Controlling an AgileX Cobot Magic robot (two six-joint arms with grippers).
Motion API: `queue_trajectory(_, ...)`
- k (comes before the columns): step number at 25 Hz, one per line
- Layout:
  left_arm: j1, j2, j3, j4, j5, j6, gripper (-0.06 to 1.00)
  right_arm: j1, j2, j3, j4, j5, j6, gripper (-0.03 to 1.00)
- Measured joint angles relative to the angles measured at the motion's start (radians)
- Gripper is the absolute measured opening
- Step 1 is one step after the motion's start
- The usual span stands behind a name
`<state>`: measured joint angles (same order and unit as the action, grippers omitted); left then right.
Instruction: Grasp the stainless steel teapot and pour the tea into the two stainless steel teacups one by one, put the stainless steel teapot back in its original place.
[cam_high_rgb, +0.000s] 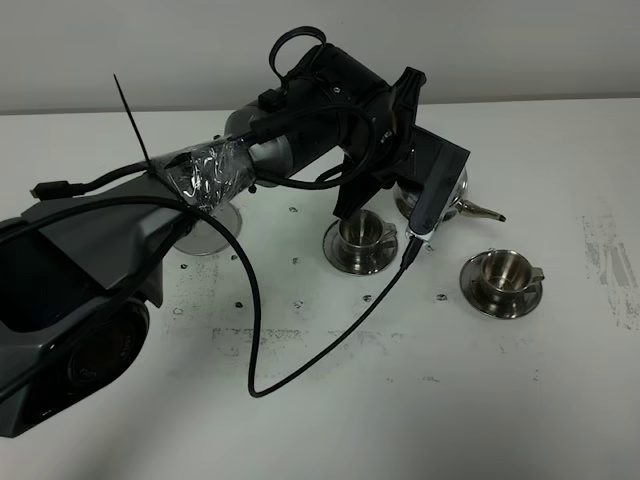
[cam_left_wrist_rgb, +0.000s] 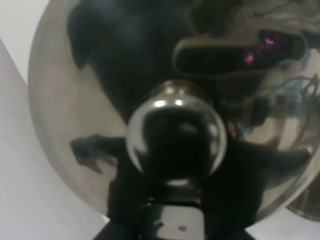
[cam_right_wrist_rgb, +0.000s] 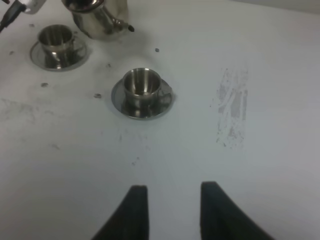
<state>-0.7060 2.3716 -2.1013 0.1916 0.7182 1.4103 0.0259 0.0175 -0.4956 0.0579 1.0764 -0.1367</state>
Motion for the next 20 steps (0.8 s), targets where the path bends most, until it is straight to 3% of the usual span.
queue_trajectory(12, -0.02, 0.043, 0.0, 0.006, -0.087, 0.054, 0.18, 0.0, 0.0, 0.0, 0.0, 0.0, -0.001, 0.24)
queue_trajectory(20, -0.022, 0.043, 0.0, 0.072, -0.136, 0.058, 0.18, 0.0, 0.0, 0.0, 0.0, 0.0, 0.0, 0.24)
